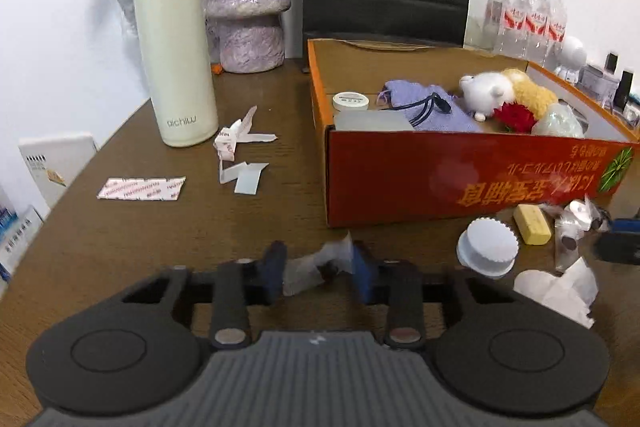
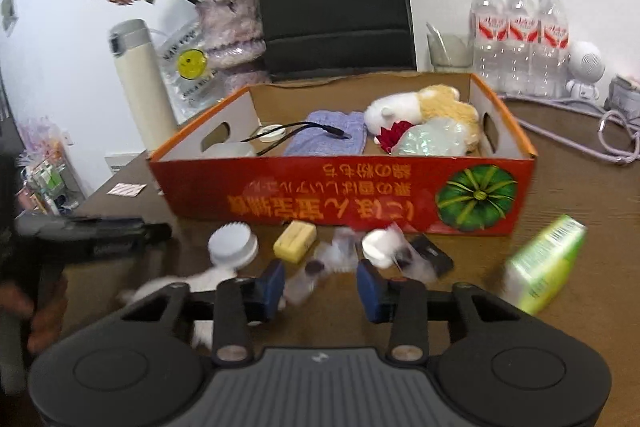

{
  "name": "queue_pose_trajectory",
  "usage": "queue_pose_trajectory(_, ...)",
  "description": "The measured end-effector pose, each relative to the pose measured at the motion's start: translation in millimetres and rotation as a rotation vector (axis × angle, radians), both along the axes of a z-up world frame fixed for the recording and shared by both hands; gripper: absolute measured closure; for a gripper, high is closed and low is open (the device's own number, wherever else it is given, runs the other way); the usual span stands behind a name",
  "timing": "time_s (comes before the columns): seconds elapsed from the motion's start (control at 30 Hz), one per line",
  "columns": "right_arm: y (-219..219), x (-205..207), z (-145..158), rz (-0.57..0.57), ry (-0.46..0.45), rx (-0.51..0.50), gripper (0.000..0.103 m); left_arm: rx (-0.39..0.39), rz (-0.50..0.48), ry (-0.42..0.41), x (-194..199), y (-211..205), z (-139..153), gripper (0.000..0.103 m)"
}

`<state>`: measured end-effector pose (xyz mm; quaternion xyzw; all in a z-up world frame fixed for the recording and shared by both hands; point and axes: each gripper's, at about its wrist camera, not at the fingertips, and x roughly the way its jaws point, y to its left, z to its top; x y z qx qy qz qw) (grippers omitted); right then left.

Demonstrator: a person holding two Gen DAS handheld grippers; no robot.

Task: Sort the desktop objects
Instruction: 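Grasp a small clear wrapper with the left tool while the right tool grasps a clear plastic packet, then carry both clear plastic items into the orange box and open both tools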

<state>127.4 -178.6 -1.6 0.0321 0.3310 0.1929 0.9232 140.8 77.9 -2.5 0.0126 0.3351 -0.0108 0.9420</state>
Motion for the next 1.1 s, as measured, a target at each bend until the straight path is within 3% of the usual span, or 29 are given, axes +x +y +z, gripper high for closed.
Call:
queue_pose_trajectory(0.07, 8.1, 11.5, -4.8, -0.006, 0.028, -0.006, 0.068, 0.007, -0.010, -0.003, -0.8, 0.3, 0.1, 0.094)
queue_pose_trajectory(0.17, 18.2, 18.8, -13.9, -0.003, 0.057, 0.001, 0.069, -0.018, -0.028, -0.009, -2.3, -0.3, 0.0, 0.094)
queue_pose_trajectory(0.23, 25.8, 17.0, -16.9, -0.001, 0.020, -0.037, 0.072, -0.013, -0.037, -0.017, -3.9, -2.8, -0.5, 0.095)
queue_pose_trajectory(0.3, 32.1, 14.3, -18.8, -0.008, -0.011, -0.093, 0.089, -0.033, -0.042, -0.016, -7.6, -3.0, 1.0, 0.095)
queue_pose_trajectory(0.47, 31.4, 2.6, -17.0, -0.003, -0.035, -0.153, 0.090, -0.098, -0.044, -0.055, -37.5, -6.8, 13.8, 0.095)
queue_pose_trajectory(0.57, 15.9, -9.3, -13.4, -0.020, -0.030, -0.084, 0.090, -0.132, -0.043, -0.057, -58.2, -11.5, 19.6, 0.095)
queue_pose_trajectory(0.8, -26.2, -58.6, 19.3, -0.080, -0.099, -0.025, 0.090, -0.133, -0.079, -0.068, -115.6, -33.8, 35.0, 0.095)
queue_pose_trajectory(1.1, -44.5, -125.7, 35.3, -0.072, -0.179, 0.000, 0.090, -0.097, -0.090, -0.127, -163.5, -68.1, 55.3, 0.095)
